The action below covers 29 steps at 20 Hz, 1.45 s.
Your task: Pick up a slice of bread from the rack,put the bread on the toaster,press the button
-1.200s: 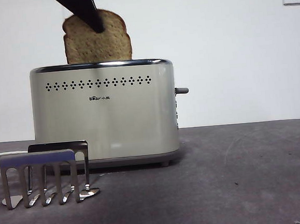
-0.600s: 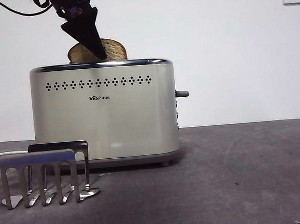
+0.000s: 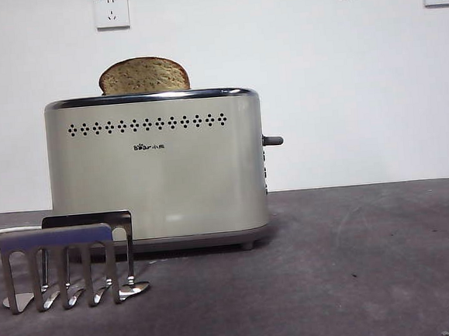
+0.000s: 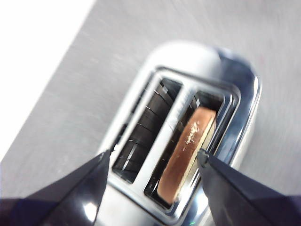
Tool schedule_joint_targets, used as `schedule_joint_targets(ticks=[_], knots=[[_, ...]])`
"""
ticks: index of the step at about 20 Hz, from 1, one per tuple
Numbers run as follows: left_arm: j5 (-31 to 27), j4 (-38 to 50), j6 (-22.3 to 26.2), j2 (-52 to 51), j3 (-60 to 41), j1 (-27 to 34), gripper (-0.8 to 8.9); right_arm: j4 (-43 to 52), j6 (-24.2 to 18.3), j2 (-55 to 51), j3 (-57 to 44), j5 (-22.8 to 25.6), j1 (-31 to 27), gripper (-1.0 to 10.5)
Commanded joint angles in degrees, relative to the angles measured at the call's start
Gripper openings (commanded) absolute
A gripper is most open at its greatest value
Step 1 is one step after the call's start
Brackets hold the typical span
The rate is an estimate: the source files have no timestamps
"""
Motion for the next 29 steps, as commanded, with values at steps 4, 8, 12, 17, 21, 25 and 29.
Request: schedule_joint_targets(ticks=[4, 8, 12, 17, 21, 25, 29], knots=[[0.9, 0.2, -15.3, -10.5, -0.2, -0.1, 3.16, 14.3, 9.0, 11.9, 0.2, 2.2, 4.4, -0.1], [3.9, -0.2, -18.7, -14.8, -0.2, -0.1, 3.16, 16.1, 9.3, 18.5, 2.6, 4.0, 5.6, -0.1], [5.4, -0.6, -19.8, -17.2, -0.2, -0.2, 3.15, 16.5, 9.3, 23.5, 5.8, 4.5, 6.2, -0.1], [8.0, -2.0, -20.9, -18.0, -0.2, -0.2, 3.15, 16.6, 9.3, 28.9, 9.2, 4.9, 6.5, -0.1], [8.0, -2.3, -21.0, -18.0, -0.2, -0.2, 3.15, 16.7, 9.3, 32.8, 10.2, 4.9, 7.2, -0.1], [8.0, -2.4, -21.1, -18.0, -0.2, -0.2, 3.15, 16.6, 8.6, 35.3, 10.2, 7.5, 7.9, -0.1], [8.0, -3.2, -21.1, -17.9, -0.2, -0.2, 3.15, 16.2, 8.6, 37.4, 10.2, 7.8, 8.0, -0.1]])
